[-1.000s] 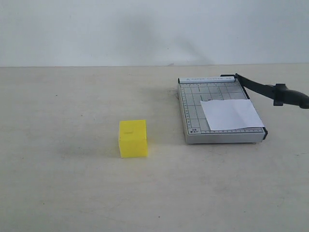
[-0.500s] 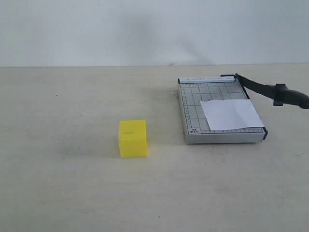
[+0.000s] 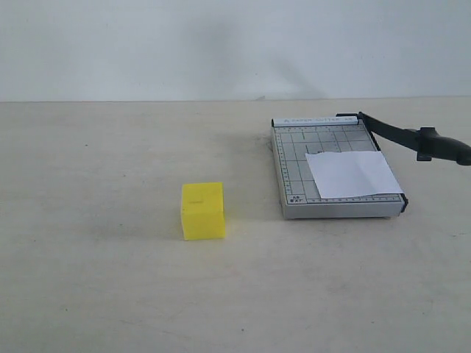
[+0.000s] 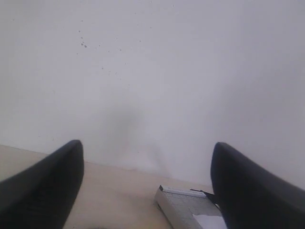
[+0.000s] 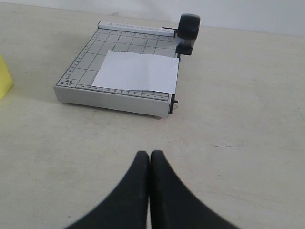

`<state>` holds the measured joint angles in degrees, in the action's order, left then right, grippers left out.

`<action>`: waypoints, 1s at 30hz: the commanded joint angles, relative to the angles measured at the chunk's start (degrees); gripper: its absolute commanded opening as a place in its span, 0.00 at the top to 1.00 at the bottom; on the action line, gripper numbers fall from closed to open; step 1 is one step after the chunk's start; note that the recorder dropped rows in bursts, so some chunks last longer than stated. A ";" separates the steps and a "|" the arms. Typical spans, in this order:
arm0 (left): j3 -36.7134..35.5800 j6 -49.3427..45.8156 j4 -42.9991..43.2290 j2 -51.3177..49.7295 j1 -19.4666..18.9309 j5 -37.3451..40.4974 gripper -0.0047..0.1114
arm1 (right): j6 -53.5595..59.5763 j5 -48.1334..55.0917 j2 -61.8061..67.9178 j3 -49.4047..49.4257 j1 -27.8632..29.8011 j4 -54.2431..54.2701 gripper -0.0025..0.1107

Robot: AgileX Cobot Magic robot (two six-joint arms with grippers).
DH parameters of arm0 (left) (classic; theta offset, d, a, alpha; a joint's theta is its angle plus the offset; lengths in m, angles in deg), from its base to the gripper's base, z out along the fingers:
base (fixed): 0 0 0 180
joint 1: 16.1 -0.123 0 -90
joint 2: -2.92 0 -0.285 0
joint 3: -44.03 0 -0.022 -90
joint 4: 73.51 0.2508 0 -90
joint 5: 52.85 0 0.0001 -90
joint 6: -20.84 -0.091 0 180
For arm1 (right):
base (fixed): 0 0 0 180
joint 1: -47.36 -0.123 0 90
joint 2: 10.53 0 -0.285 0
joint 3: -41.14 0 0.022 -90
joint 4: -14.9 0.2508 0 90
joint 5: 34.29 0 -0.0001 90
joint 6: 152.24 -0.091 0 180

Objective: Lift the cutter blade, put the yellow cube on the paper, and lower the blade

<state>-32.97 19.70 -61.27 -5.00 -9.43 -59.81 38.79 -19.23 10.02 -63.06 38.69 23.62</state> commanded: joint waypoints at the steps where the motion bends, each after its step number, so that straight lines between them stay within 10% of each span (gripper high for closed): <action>1: -0.16 0.10 0.70 0.13 0.29 -0.78 0.35 | 0.04 -0.26 -0.21 0.30 0.11 -0.09 0.97; 30: -0.16 5.39 0.42 0.13 0.29 -6.80 0.35 | 0.04 -0.26 -0.21 0.30 0.11 -0.09 0.97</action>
<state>-32.97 24.64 -61.14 -5.00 -9.43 -65.45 38.79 -19.23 10.02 -63.06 38.69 23.84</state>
